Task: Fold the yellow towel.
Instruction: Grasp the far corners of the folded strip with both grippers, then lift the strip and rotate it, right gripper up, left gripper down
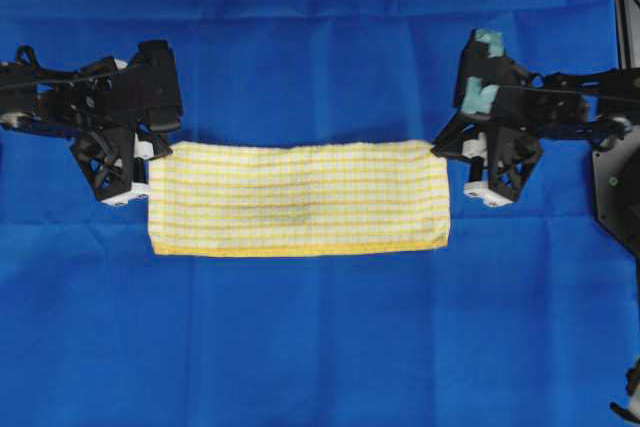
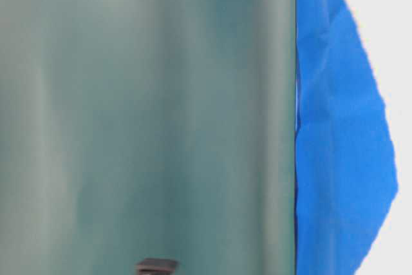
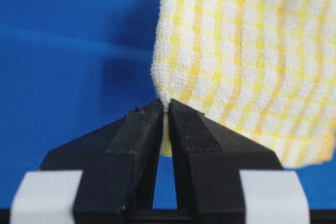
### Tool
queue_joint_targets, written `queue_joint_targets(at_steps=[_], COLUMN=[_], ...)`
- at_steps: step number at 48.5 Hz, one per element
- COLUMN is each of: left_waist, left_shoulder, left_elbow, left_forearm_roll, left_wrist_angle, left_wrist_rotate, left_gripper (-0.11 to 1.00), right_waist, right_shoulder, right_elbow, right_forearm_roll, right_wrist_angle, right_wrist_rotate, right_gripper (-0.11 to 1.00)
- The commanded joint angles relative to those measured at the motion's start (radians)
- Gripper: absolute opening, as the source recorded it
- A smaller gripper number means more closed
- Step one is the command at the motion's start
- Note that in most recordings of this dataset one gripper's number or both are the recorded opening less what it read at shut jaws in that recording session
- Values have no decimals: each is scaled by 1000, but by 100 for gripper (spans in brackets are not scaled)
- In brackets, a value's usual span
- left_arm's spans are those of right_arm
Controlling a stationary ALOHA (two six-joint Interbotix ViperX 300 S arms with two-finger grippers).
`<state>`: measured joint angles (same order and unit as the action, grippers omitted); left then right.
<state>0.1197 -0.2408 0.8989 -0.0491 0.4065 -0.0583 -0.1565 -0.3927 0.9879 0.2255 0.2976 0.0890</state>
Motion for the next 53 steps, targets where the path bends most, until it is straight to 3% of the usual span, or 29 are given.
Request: queue_joint_targets(at_steps=[1,16,34,53], left_waist=[-2,-15,-46,-210], left_shoulder=[-72,-252,-275,-264], left_elbow=[-43,-77,-57,-57], left_forearm_roll=[3,3,2,2], left_wrist_angle=[44,144,133,-20], left_wrist_rotate=[2,-5,-58,-140], left_gripper=[3,3,3,3], right_waist=[2,2,-8,-192], right_shoulder=[-67,-216,-183,-57], right_elbow=[-31,-46,-54,-114], right_forearm_roll=[-9,-28,-31,-74], right_wrist_angle=[31,92,49,-49], right_wrist_rotate=[-2,0,0,0], right_gripper=[4,4,4,4])
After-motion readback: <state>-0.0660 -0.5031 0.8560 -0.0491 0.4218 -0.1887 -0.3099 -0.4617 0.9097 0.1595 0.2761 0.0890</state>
